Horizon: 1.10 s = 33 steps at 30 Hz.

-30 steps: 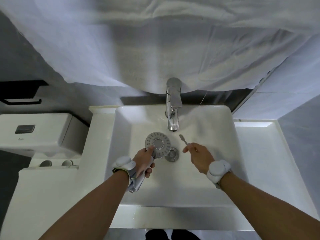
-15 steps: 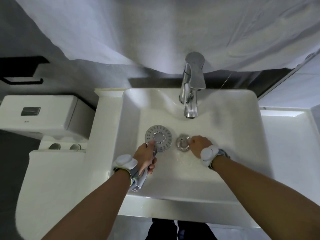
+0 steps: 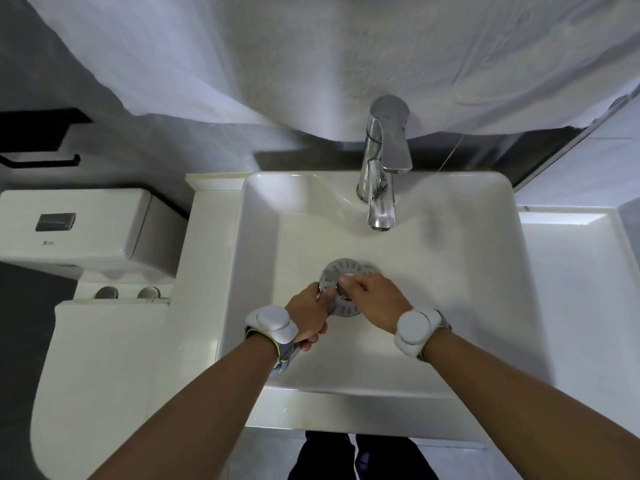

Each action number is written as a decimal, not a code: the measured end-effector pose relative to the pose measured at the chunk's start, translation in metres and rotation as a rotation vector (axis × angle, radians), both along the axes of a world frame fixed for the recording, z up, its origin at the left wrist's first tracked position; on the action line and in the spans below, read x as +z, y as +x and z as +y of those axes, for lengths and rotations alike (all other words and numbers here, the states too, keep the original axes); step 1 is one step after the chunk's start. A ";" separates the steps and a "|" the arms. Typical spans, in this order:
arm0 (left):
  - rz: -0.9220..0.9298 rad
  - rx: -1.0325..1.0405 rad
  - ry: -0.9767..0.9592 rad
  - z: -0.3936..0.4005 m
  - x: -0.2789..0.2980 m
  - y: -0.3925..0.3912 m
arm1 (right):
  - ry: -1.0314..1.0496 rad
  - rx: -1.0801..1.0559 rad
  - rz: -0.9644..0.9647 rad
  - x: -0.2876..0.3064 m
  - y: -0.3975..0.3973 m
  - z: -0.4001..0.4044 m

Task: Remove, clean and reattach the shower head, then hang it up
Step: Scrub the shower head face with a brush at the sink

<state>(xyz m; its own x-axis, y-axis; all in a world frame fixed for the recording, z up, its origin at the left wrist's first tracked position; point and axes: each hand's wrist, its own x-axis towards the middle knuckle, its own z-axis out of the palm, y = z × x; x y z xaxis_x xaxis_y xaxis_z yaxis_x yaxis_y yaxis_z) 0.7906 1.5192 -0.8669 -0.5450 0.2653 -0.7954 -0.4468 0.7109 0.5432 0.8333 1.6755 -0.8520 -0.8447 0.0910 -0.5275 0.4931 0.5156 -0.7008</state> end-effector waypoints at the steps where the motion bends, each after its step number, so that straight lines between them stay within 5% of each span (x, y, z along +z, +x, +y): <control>1: 0.011 -0.024 0.003 0.002 0.001 0.002 | 0.028 0.016 -0.007 0.002 -0.003 0.001; 5: 0.038 -0.042 0.006 0.005 0.004 0.005 | 0.087 -0.155 0.013 -0.002 -0.010 0.017; 9: 0.046 -0.042 -0.003 0.004 0.005 0.004 | 0.112 0.018 0.010 0.000 0.006 -0.005; 13: 0.073 -0.078 -0.022 0.003 0.006 0.003 | 0.089 -0.209 0.008 0.000 -0.003 0.010; 16: 0.076 -0.089 -0.029 0.003 0.006 0.002 | 0.073 -0.052 0.004 0.000 0.004 -0.003; 21: 0.094 -0.109 -0.025 0.001 0.004 0.004 | 0.087 -0.201 -0.008 -0.001 -0.005 0.007; 25: 0.097 -0.004 0.007 -0.005 0.003 0.005 | 0.123 -0.015 -0.045 0.002 0.004 -0.005; 33: 0.036 0.123 0.022 -0.020 0.002 -0.007 | 0.063 -0.409 -0.242 -0.046 -0.002 0.069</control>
<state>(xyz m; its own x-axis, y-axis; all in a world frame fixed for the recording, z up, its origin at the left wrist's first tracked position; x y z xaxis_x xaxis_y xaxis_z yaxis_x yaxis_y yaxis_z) 0.7835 1.4992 -0.8645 -0.6025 0.2116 -0.7695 -0.5099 0.6397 0.5752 0.8310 1.7447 -0.8982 -0.5866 0.4286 -0.6872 0.8095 0.2827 -0.5146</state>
